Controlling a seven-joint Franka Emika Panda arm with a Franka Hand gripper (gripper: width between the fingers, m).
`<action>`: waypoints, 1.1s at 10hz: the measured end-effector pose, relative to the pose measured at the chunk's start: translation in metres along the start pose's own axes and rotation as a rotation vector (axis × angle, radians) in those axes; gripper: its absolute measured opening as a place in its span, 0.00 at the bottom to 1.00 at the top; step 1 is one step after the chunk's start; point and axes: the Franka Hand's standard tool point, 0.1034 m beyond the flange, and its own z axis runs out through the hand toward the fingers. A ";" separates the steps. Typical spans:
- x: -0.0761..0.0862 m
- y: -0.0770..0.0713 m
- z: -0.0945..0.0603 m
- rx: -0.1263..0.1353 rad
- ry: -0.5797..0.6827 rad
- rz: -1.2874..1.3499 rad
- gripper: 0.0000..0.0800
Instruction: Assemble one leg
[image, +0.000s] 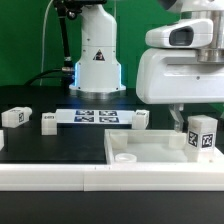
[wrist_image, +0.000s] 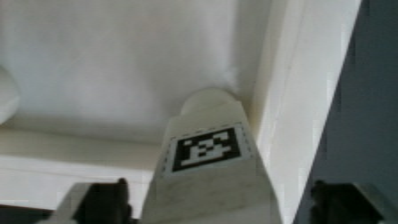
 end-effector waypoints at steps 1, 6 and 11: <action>0.000 0.000 0.000 0.000 0.000 0.000 0.49; 0.000 -0.001 0.000 0.005 0.003 0.164 0.36; 0.001 0.000 0.000 0.014 0.009 0.690 0.36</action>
Offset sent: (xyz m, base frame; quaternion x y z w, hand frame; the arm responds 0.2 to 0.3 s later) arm 0.0000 0.0000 0.0000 0.0000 0.0000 0.0650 0.9979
